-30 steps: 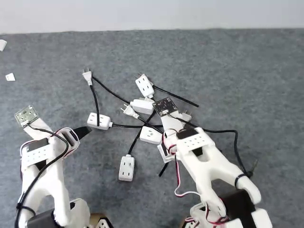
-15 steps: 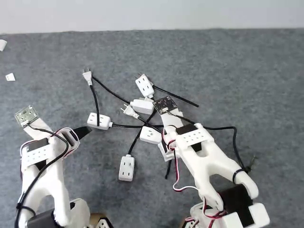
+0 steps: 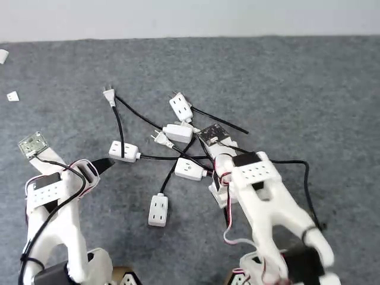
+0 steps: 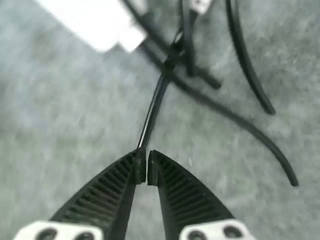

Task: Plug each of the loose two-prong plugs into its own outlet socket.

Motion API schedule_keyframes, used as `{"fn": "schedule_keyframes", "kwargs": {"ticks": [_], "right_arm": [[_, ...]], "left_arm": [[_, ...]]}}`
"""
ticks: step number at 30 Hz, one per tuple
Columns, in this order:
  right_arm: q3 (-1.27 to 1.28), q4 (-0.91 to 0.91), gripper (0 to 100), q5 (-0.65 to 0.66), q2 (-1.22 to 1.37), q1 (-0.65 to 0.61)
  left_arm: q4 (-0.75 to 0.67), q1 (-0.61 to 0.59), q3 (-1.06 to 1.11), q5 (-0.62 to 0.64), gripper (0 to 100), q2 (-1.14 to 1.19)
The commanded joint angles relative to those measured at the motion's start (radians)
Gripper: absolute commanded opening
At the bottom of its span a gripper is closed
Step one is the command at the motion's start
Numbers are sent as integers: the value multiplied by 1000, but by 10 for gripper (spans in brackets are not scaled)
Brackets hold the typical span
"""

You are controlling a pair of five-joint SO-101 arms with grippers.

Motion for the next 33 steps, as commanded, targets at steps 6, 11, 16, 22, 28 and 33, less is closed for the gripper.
{"fn": "schedule_keyframes", "kwargs": {"ticks": [6, 11, 16, 22, 28, 33], "right_arm": [[-114, 315, 9, 222, -400, 191], [-91, 331, 56, 120, -360, 128], [11, 140, 184, 8, -234, 48], [115, -22, 128, -74, -171, -41], [186, -96, 105, -120, -151, -96], [187, -102, 105, -115, -105, -99]], "left_arm": [[8, -2, -47, -3, 456, 2], [8, -2, -47, -3, 456, 2], [8, -2, -47, -3, 456, 2], [6, -2, -47, -3, 456, 2], [6, -2, -47, -3, 456, 2], [5, -2, -47, -3, 456, 2]]}}
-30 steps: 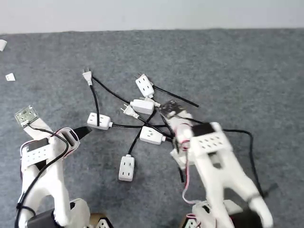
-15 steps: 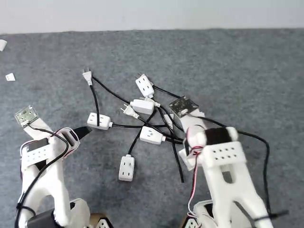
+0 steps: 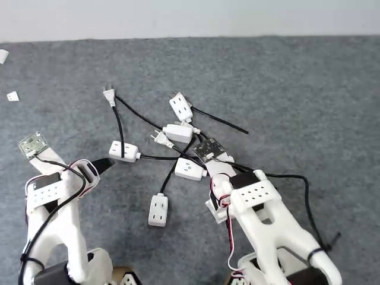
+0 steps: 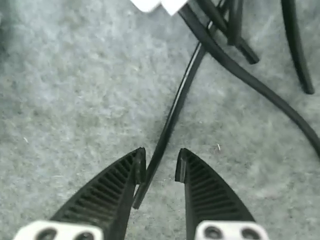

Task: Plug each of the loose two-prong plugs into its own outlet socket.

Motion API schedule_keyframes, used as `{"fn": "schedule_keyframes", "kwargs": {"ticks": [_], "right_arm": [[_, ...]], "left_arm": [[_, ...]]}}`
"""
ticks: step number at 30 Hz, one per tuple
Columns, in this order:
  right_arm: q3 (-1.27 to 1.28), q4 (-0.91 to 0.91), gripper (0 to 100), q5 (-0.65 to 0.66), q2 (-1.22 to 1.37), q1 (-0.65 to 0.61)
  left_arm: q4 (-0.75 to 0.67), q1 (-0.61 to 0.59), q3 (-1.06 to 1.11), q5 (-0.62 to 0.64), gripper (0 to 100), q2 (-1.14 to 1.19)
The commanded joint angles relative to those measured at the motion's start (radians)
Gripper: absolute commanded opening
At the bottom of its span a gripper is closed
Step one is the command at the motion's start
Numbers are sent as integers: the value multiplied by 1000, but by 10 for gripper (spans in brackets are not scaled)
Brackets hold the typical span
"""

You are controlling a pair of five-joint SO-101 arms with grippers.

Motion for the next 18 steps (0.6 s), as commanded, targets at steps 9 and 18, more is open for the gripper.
{"fn": "schedule_keyframes", "kwargs": {"ticks": [9, 18], "right_arm": [[-21, -45, 101, 41, 159, 16], [-32, -38, 9, 133, 159, 130]], "left_arm": [[5, -2, -47, -3, 456, 2], [5, -2, -47, -3, 456, 2]]}}
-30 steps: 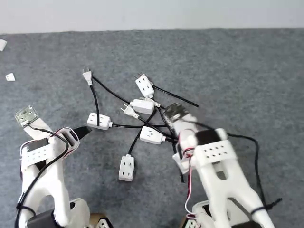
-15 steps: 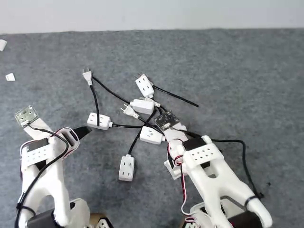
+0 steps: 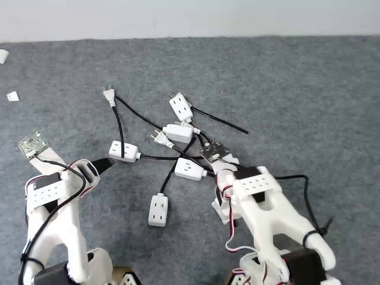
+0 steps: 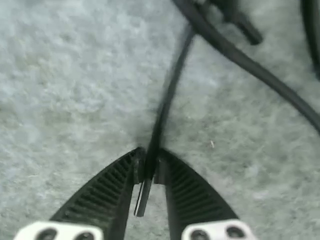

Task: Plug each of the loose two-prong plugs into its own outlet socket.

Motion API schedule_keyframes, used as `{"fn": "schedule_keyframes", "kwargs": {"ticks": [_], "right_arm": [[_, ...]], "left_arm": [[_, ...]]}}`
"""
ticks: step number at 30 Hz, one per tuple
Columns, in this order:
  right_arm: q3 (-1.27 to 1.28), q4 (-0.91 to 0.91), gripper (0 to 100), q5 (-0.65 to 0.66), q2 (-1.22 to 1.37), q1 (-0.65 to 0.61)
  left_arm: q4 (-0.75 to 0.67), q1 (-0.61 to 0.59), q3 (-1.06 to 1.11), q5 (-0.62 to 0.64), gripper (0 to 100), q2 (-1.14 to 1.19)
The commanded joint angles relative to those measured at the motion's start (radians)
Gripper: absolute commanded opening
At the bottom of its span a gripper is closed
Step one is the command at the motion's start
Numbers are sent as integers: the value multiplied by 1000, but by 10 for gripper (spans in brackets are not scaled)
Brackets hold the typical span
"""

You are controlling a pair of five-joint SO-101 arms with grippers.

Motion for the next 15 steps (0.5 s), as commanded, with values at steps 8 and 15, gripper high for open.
{"fn": "schedule_keyframes", "kwargs": {"ticks": [8, 15], "right_arm": [[-94, 177, 9, 158, -125, 74], [-324, 573, 9, 247, -383, 85]], "left_arm": [[5, -2, -47, -3, 456, 2], [5, -2, -47, -3, 456, 2]]}}
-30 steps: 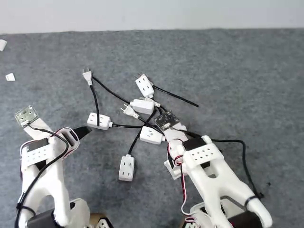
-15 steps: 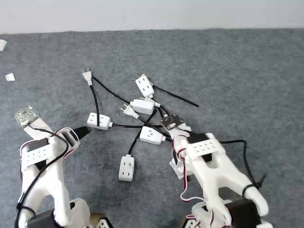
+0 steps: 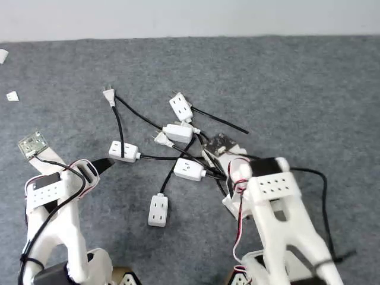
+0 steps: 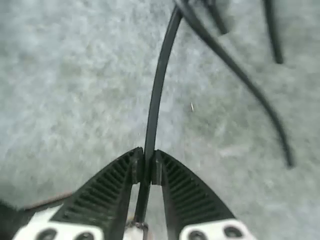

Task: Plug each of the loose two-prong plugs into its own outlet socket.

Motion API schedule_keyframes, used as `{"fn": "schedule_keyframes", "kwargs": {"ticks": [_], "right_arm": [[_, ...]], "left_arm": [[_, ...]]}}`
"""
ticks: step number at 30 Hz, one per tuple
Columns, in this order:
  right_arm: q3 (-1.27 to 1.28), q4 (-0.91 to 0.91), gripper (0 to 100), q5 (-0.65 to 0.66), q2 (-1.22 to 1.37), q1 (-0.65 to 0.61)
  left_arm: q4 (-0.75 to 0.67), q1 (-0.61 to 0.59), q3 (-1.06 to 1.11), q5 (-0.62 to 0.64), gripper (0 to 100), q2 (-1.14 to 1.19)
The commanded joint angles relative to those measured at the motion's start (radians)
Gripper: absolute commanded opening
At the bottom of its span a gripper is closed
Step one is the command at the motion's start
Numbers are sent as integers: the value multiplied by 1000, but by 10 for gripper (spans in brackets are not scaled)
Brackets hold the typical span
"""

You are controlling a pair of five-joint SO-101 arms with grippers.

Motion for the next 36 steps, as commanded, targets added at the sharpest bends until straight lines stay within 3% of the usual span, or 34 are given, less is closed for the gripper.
{"fn": "schedule_keyframes", "kwargs": {"ticks": [1, 4, 9, 13, 22, 32, 36], "right_arm": [[-189, 228, 9, 54, -160, 28], [-353, 367, 8, 89, -237, 76], [-497, 371, 8, 155, -254, 246], [-577, 367, 8, 227, -171, 329], [-784, 364, 8, 230, 156, 407], [-948, 125, 9, 238, 576, 704], [-1010, 62, 9, 305, 723, 799]], "left_arm": [[5, -2, -47, -3, 456, 2], [5, -2, -47, -3, 456, 2], [8, -3, -45, -3, 456, 2], [8, -3, -45, -3, 456, 2], [6, -3, -39, -3, 456, 2], [5, -3, -39, -3, 456, 2], [5, -2, -39, -3, 456, 2]]}}
